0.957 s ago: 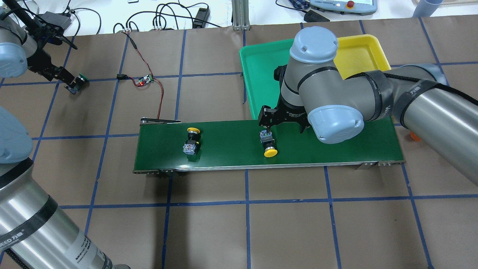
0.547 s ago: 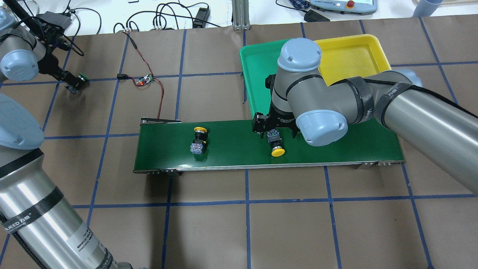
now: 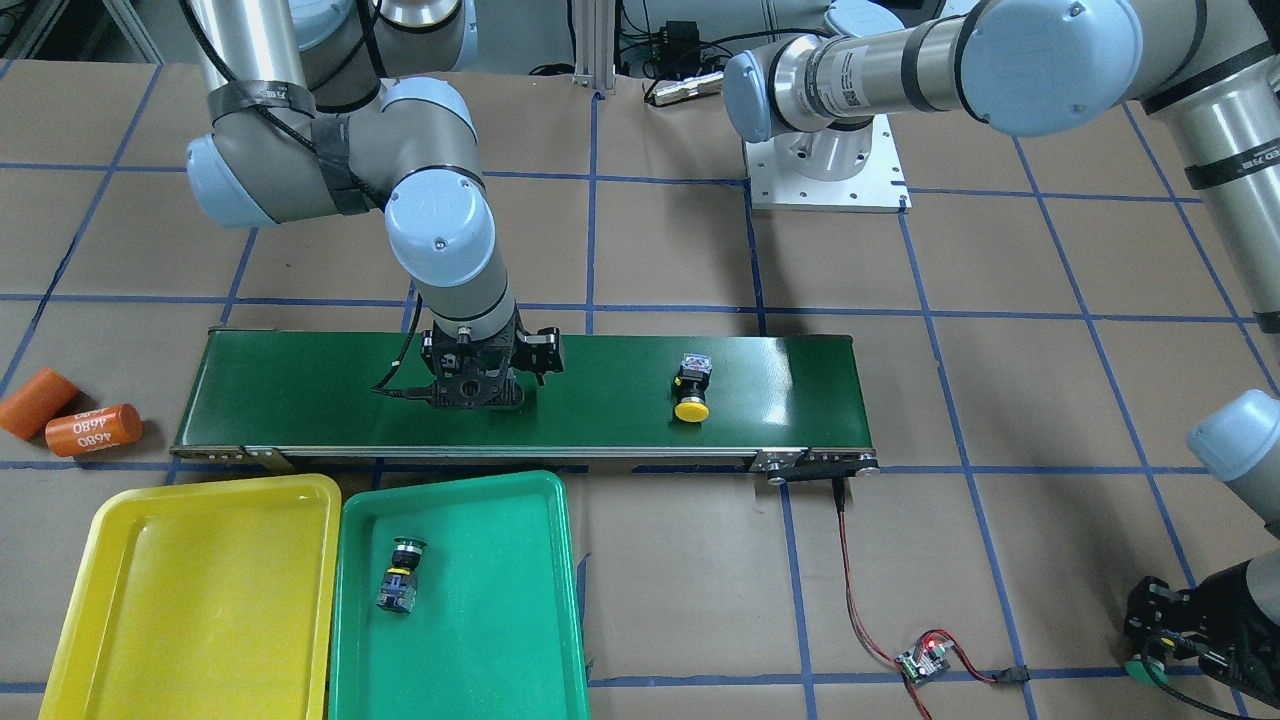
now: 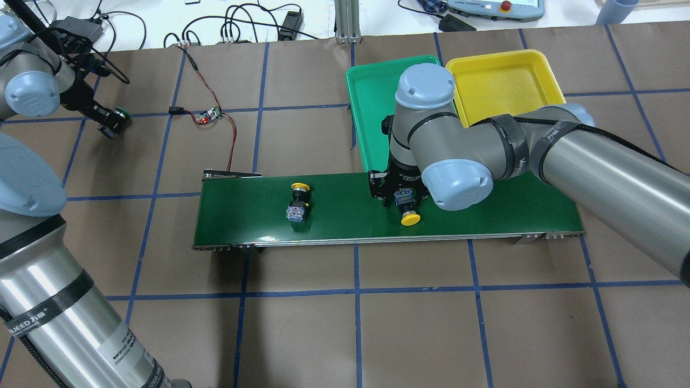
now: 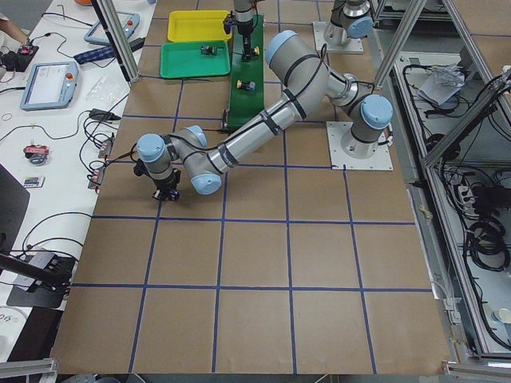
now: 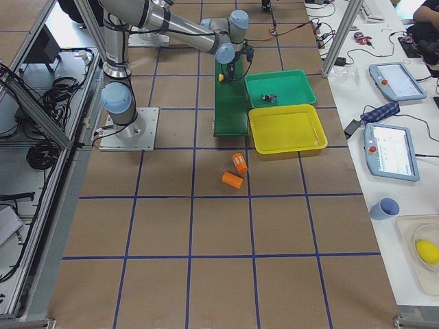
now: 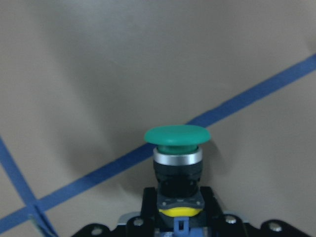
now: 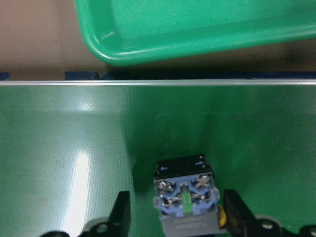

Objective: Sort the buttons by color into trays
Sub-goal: 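Lower the right gripper onto the next button on the belt while the left gripper withdraws, then carry the yellow-capped button into the yellow tray while the left places a button, then move the right gripper back over the belt and grasp the yellow-capped button, then lift the yellow-capped button into the yellow tray and release it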

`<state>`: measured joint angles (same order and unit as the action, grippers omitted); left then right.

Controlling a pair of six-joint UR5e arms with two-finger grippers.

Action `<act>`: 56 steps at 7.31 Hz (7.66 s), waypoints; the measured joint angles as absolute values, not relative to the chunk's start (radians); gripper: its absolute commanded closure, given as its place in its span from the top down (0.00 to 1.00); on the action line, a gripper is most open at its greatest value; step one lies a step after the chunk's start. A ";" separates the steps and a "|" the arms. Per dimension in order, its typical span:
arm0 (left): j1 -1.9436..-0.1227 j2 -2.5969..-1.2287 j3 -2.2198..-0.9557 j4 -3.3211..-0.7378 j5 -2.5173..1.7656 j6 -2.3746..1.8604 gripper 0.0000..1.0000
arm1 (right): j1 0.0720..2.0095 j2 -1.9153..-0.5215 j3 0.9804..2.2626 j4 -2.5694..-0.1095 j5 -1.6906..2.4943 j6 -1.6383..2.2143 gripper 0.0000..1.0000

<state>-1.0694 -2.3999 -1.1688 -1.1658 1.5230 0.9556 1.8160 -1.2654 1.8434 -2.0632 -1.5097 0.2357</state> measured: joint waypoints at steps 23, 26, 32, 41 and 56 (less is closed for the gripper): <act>-1.551 -1.696 -1.564 -1.442 1.594 -0.025 1.00 | 1.316 -1.260 1.719 -2.187 -1.594 -0.441 1.00; -1.537 -1.665 -1.540 -1.450 1.589 -0.016 1.00 | 1.447 -1.387 1.729 -2.005 -1.555 -0.249 1.00; -1.527 -1.665 -1.546 -1.441 1.594 -0.015 1.00 | 1.680 -1.399 1.778 -1.944 -1.530 0.184 1.00; -1.524 -1.663 -1.561 -1.441 1.586 -0.068 1.00 | 1.803 -1.270 1.839 -2.017 -1.519 0.359 0.00; -1.522 -1.690 -1.529 -1.513 1.593 -0.108 1.00 | 1.398 -1.103 1.646 -2.217 -1.627 -0.137 1.00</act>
